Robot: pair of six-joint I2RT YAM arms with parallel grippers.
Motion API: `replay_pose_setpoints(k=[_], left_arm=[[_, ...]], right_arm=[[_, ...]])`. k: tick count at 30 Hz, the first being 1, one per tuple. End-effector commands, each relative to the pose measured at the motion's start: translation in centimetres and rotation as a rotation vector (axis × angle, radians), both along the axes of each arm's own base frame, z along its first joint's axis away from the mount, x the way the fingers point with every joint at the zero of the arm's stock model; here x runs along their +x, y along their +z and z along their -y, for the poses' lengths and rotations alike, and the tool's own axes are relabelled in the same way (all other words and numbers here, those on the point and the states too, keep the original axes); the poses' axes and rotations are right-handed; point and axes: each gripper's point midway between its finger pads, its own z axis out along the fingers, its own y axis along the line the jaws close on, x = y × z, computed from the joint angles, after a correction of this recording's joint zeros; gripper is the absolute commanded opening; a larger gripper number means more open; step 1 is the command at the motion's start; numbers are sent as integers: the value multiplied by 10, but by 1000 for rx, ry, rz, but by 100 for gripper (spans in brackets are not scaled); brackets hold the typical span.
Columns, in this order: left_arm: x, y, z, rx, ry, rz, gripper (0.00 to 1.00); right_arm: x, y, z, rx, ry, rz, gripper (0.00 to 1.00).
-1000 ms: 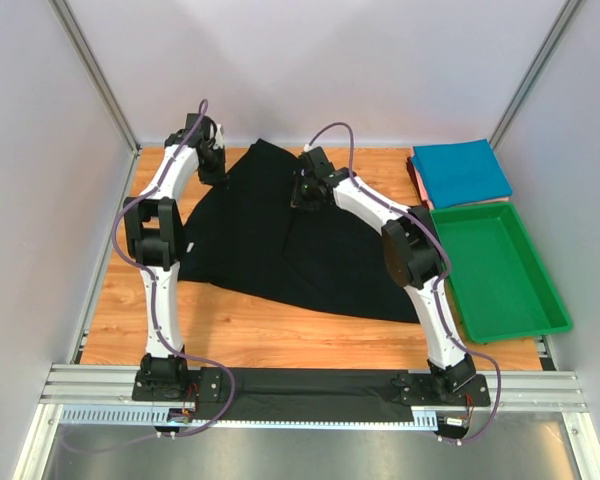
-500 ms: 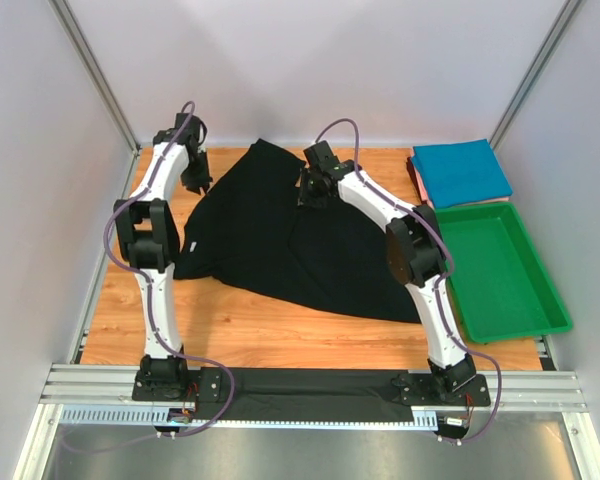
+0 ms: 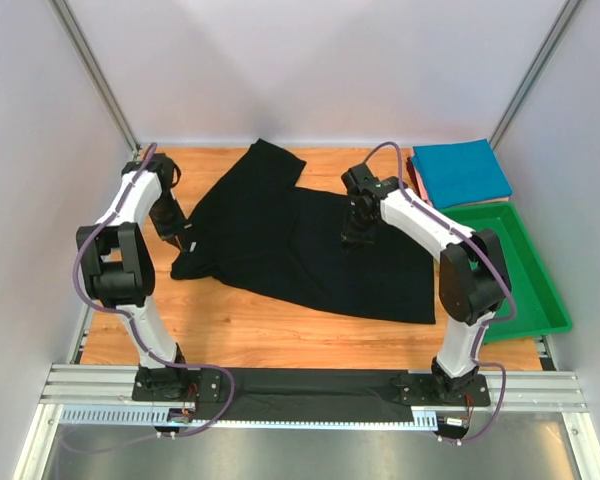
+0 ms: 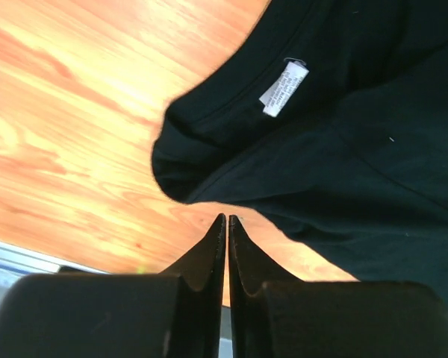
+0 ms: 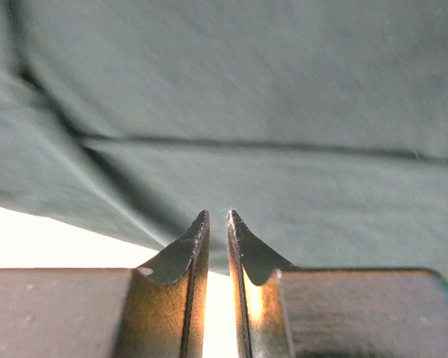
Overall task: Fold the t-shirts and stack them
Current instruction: Fold the tshirt
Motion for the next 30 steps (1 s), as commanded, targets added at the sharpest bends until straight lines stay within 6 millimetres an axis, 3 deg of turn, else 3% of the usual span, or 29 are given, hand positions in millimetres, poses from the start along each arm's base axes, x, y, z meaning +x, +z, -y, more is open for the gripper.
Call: replay_pose_setpoints(k=[1, 6, 13, 19, 22, 26, 30], left_arm=[[-5, -23, 14, -79, 65, -75, 7], [-31, -62, -6, 32, 107, -273, 2], [-76, -71, -47, 148, 185, -420, 0], [-101, -69, -74, 159, 277, -464, 0], [-105, -64, -80, 173, 283, -465, 0], [-95, -52, -81, 168, 276, -420, 1], [-68, -18, -91, 192, 274, -315, 5]], right_arm=[[-15, -11, 13, -43, -4, -11, 16], [-29, -30, 24, -67, -26, -33, 15], [-61, -63, 66, -207, -94, -65, 14], [-71, -70, 90, -286, -131, -40, 14], [-75, -77, 98, -314, -166, -51, 13], [-76, -82, 103, -326, -194, -68, 13], [-58, -51, 91, -277, -196, -22, 15]])
